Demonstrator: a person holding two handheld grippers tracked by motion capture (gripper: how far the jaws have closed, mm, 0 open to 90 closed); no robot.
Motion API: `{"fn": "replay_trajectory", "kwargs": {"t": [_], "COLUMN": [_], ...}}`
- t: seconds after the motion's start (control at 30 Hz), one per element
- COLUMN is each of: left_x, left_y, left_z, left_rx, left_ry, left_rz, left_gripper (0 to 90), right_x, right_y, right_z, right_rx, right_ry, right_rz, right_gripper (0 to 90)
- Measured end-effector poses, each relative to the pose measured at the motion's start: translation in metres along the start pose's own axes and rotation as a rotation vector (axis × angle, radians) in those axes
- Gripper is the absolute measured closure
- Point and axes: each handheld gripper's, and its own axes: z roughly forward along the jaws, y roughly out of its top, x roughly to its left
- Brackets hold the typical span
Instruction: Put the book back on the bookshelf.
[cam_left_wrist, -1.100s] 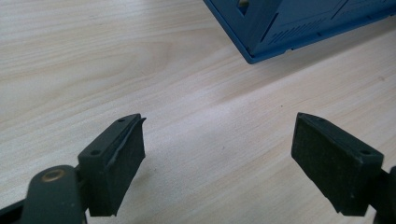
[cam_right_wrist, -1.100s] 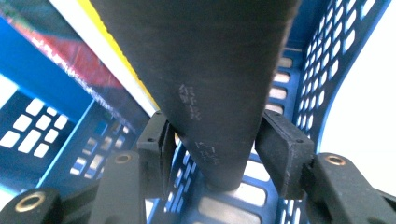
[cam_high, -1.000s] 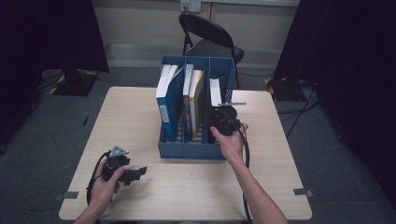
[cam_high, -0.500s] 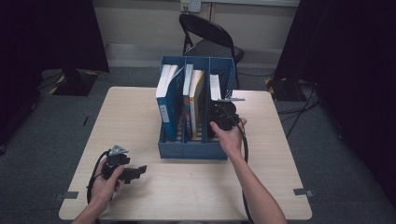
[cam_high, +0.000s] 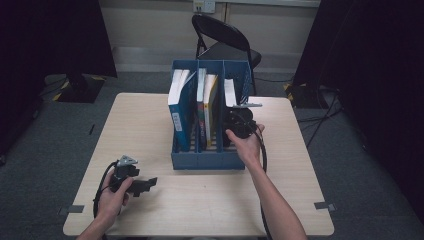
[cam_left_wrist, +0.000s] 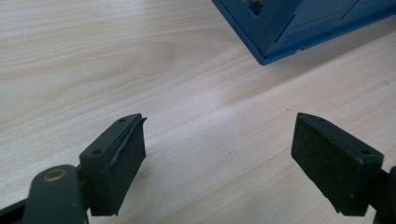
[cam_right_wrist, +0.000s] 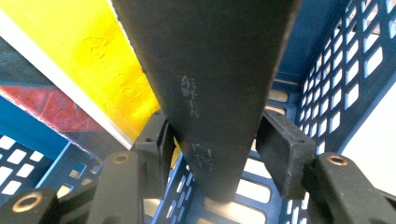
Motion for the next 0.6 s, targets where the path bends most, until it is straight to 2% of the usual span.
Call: {"fn": "replay_trajectory", "kwargs": {"t": [0.13,0.27,0.4,0.47,0.6], "left_x": [-0.0003,-0.0013,-0.0013,-0.002,-0.0018], "left_y": [0.0002,0.0001,0.0008,0.0012,0.0018], "left_z": [-0.0007,-0.0011,-0.0007,0.0001,0.0001], "left_rx": [-0.006,-0.007,-0.006,-0.008,-0.004], "left_ry": [-0.002,-0.002,-0.001,0.001,0.0], "left_rz": [0.001,0.008,0.012,0.003,0.012], "left_gripper": [17.5,17.5,17.5,17.5,17.5], "right_x": [0.0019,0.0002,0.0027,0.0036,0.0026], "right_y": [0.0016,0.002,0.0024,0.0026,0.0025], "right_z": [0.0001,-0.0005,-0.0011,-0.0014,-0.0023], "right_rx": [0.014,0.023,0.033,0.036,0.043], "right_ry": [-0.004,0.013,0.0,0.0,0.007], "right_rz": [0.01,0.031,0.051,0.043,0.047], "right_gripper": [47.6,47.6,48.4,48.4,48.6]}}
